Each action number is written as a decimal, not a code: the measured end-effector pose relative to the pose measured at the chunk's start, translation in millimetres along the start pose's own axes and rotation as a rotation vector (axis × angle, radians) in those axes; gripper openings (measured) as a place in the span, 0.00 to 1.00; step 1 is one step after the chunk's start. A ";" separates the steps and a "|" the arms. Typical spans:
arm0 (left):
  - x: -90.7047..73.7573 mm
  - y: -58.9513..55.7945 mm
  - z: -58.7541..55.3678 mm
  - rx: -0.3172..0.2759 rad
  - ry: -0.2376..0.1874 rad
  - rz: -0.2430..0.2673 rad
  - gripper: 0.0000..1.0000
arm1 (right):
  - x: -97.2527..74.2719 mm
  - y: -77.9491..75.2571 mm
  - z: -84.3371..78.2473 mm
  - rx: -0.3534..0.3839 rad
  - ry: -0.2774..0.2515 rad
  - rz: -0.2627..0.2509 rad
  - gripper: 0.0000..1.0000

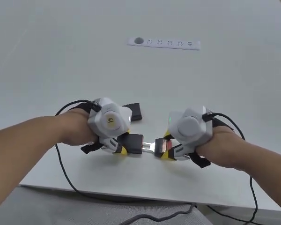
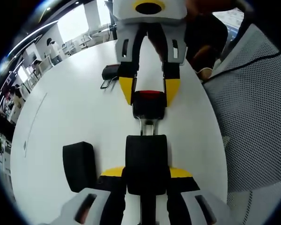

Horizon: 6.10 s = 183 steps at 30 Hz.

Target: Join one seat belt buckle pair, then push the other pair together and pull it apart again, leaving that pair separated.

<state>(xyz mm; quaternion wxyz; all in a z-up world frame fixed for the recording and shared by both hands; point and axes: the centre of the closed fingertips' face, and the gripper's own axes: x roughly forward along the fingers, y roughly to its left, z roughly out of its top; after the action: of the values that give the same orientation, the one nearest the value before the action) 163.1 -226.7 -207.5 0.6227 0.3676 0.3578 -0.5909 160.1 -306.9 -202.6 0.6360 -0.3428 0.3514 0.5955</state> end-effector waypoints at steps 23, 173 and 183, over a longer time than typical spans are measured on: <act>-0.1 1.4 -1.4 -0.014 -0.024 0.000 0.33 | 6.7 -2.1 14.5 0.012 -0.052 0.026 0.29; -27.0 97.2 -3.6 -0.118 -0.002 0.126 0.45 | -72.7 -93.8 -85.8 0.137 0.053 -0.200 0.33; -11.7 98.0 -13.0 -0.090 0.031 0.067 0.40 | -54.3 -97.8 -88.7 0.132 0.078 -0.151 0.32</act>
<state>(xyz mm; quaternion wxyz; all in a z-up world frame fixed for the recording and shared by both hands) 260.3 -206.6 -199.9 0.6524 0.3600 0.3811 -0.5474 251.9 -416.3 -200.5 0.6859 -0.3485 0.3877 0.5077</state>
